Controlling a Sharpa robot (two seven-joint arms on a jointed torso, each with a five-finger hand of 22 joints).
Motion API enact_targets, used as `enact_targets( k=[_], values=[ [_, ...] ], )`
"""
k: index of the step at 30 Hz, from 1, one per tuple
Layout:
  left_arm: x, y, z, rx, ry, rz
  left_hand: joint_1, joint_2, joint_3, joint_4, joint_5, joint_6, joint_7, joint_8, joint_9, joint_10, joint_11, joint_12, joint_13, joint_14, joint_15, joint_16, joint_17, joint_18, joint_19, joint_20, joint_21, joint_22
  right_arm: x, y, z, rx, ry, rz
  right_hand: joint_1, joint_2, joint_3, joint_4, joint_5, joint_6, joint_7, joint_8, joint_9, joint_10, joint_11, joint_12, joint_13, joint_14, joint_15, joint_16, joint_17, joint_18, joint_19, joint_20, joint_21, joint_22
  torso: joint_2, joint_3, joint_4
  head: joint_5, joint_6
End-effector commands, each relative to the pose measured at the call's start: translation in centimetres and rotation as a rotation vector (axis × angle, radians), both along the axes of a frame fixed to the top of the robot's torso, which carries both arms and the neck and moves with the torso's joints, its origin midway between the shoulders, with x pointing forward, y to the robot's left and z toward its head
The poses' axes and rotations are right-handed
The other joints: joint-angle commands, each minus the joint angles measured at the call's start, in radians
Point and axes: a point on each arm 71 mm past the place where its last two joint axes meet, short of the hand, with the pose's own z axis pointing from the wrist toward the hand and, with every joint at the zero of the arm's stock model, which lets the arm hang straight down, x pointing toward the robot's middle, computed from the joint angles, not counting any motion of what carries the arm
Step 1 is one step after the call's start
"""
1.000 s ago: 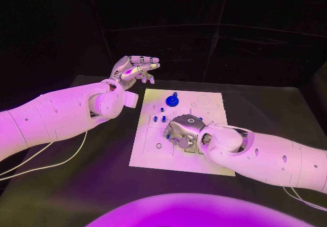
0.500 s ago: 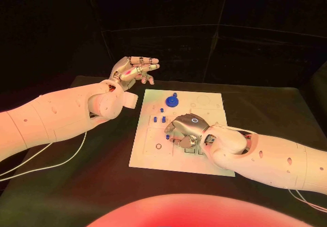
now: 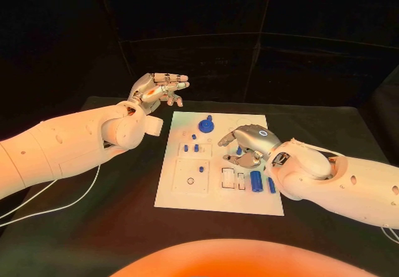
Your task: Assemble the parts on the task board
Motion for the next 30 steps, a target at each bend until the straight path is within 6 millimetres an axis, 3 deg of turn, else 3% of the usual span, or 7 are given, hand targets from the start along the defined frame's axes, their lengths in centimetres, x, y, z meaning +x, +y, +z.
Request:
enact_targets(
  k=[1, 4, 8, 11, 22, 30],
  values=[
    [0.0, -0.1, 0.1, -0.007, 0.002, -0.019, -0.010, -0.002, 0.002, 0.003, -0.001, -0.008, 0.000, 0.006, 0.000, -0.006, 0.003, 0.007, -0.001, -0.006, 0.003, -0.004, 0.000, 0.012, -0.001, 0.004, -0.004, -0.002, 0.7, -1.4, -0.1, -0.090, 0.074, -0.077, -0.007, -0.008, -0.035, 0.006, -0.018, -0.013, -0.011, -0.004, -0.001, -0.019, -0.003, 0.009, 0.000, -0.002, -0.008, -0.008, -0.004, 0.017, -0.005, -0.003, -0.011, -0.006, 0.002, -0.0012, 0.0015, -0.011, 0.005],
    [0.0, -0.1, 0.0, -0.006, 0.004, -0.021, -0.010, -0.002, 0.002, 0.003, -0.001, -0.008, 0.000, 0.006, 0.000, -0.007, 0.003, 0.007, -0.001, -0.007, 0.003, -0.004, 0.000, 0.012, -0.001, 0.004, -0.004, -0.002, 1.1, -2.4, -0.1, -0.143, 0.091, -0.094, 0.000, -0.007, -0.090, 0.013, -0.049, -0.028, -0.023, -0.003, -0.001, -0.035, -0.005, 0.015, 0.001, -0.001, -0.011, -0.012, -0.008, 0.017, -0.003, -0.006, -0.016, -0.011, 0.001, -0.0012, 0.0014, -0.015, 0.006],
    [0.0, -0.2, -0.1, -0.005, 0.007, -0.025, -0.010, -0.002, 0.002, 0.003, -0.001, -0.008, 0.000, 0.006, 0.000, -0.007, 0.003, 0.007, -0.001, -0.007, 0.003, -0.004, 0.000, 0.012, -0.001, 0.004, -0.004, -0.002, 1.4, -3.1, -0.4, -0.202, 0.114, -0.103, 0.042, 0.016, -0.216, 0.041, -0.075, -0.047, -0.038, -0.002, 0.000, -0.066, -0.004, 0.036, 0.002, 0.001, -0.009, -0.017, -0.014, 0.017, 0.001, -0.006, -0.023, -0.019, 0.002, 0.0002, 0.0035, -0.019, 0.008],
    [-0.1, -0.3, -0.2, -0.004, 0.010, -0.030, -0.010, -0.002, 0.002, 0.003, -0.001, -0.008, 0.000, 0.006, 0.000, -0.007, 0.003, 0.007, -0.001, -0.007, 0.003, -0.004, 0.000, 0.012, -0.001, 0.004, -0.004, -0.002, 1.6, -3.3, -0.5, -0.231, 0.127, -0.103, 0.059, 0.025, -0.241, 0.050, -0.075, -0.050, -0.043, -0.002, 0.000, -0.073, -0.003, 0.044, 0.001, 0.001, -0.008, -0.019, -0.016, 0.017, 0.002, -0.006, -0.026, -0.022, 0.001, 0.0003, 0.0047, -0.020, 0.008],
    [-0.1, -0.4, -0.4, -0.002, 0.018, -0.040, -0.010, -0.001, 0.002, 0.002, -0.001, -0.008, 0.000, 0.007, 0.000, -0.007, 0.003, 0.008, 0.000, -0.007, 0.003, -0.004, 0.000, 0.012, -0.001, 0.004, -0.004, -0.002, 2.1, -3.1, -0.9, -0.266, 0.139, -0.108, 0.104, 0.079, -0.239, 0.052, -0.079, -0.022, -0.043, 0.002, 0.003, -0.047, -0.010, 0.080, 0.002, 0.003, -0.014, -0.019, -0.015, 0.017, 0.008, -0.011, -0.027, -0.023, 0.001, -0.0006, 0.0044, -0.018, 0.004],
    [-0.1, -0.4, -0.5, -0.003, 0.020, -0.044, -0.010, -0.001, 0.002, 0.003, -0.001, -0.008, 0.000, 0.007, 0.000, -0.007, 0.003, 0.008, 0.000, -0.007, 0.004, -0.004, -0.001, 0.012, -0.001, 0.004, -0.004, -0.002, 2.3, -2.9, -1.0, -0.262, 0.134, -0.109, 0.136, 0.125, -0.179, 0.049, -0.115, 0.038, -0.029, 0.013, 0.006, 0.027, -0.021, 0.099, -0.002, 0.012, -0.025, 0.001, 0.016, 0.012, 0.026, -0.019, -0.012, 0.004, 0.001, -0.0005, 0.0026, -0.017, 0.002]
  ],
)
